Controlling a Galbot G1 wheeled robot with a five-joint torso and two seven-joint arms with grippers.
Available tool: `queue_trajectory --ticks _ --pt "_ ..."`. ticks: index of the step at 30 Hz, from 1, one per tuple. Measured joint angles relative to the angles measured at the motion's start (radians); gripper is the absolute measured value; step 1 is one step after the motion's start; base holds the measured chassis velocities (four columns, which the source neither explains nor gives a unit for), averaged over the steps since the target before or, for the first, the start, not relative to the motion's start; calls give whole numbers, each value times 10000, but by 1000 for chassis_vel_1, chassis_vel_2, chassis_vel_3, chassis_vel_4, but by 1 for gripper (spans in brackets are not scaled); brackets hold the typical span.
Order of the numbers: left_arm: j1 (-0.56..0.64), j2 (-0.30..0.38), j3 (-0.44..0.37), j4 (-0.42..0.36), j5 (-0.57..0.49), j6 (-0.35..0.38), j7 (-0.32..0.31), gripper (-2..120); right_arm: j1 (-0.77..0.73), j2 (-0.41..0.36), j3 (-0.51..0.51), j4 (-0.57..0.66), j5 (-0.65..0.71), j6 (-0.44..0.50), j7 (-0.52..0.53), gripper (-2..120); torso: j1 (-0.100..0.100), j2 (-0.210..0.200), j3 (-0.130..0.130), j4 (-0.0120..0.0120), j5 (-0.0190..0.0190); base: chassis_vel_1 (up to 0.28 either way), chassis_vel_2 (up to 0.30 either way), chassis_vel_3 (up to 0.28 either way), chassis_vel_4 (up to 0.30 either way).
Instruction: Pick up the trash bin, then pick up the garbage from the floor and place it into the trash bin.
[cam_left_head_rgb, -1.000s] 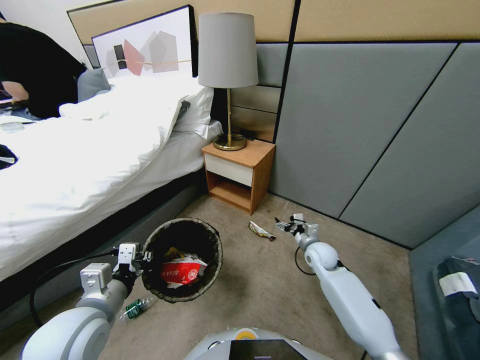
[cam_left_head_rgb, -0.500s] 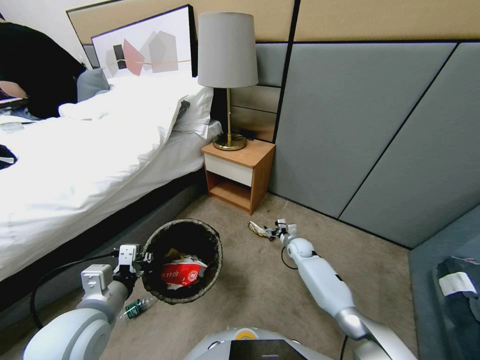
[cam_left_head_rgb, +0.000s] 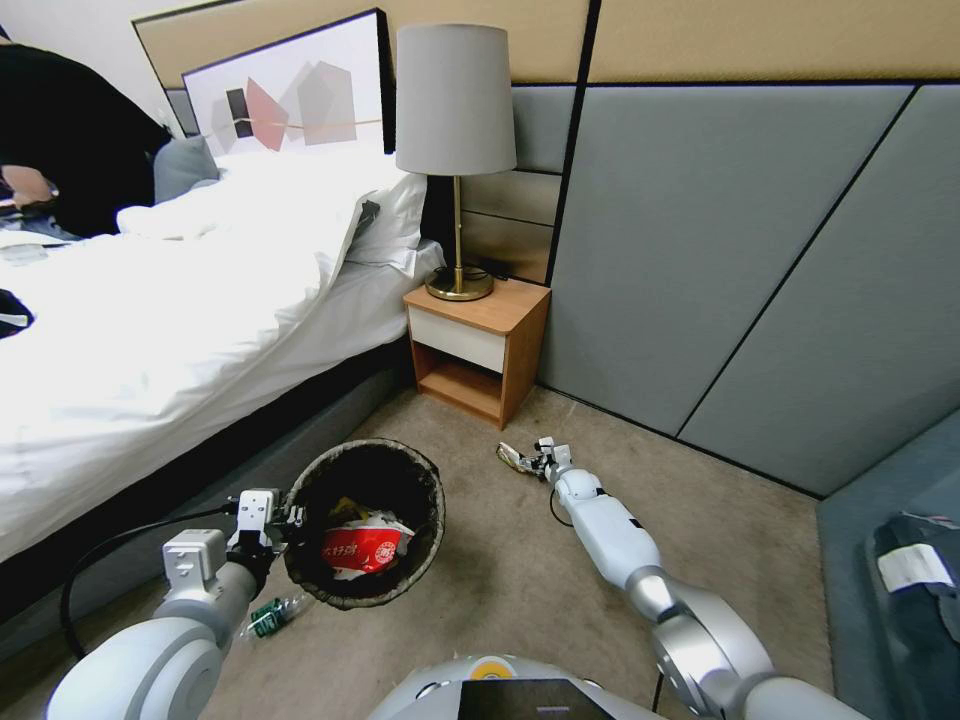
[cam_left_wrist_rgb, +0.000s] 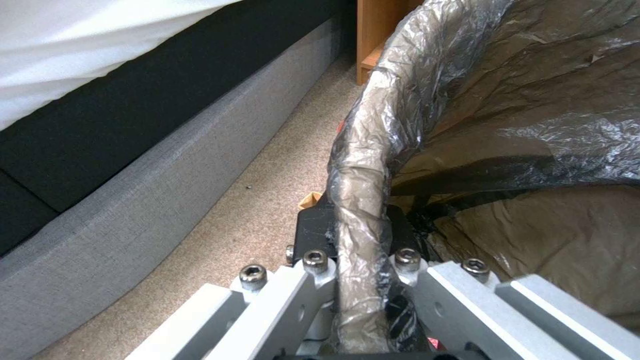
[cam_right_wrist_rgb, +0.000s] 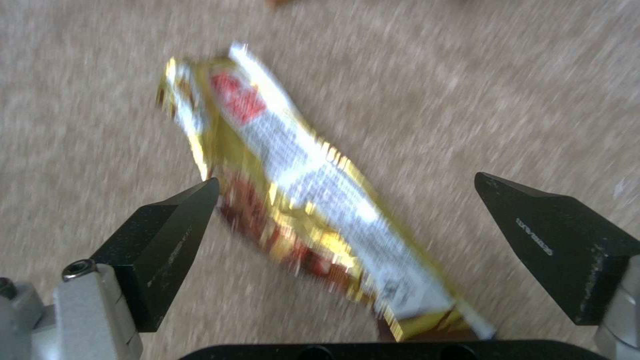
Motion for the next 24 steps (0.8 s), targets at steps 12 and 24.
queue_trajectory --ticks 12,24 --pt "-9 20 58 0 85 8 26 1 -100 45 67 -231 236 -458 -555 100 0 0 0 1 1 0 0 0 0" --pt "7 22 83 0 128 11 41 1 -68 -45 140 -362 404 -603 -583 100 -1 0 0 2 2 0 0 0 0"
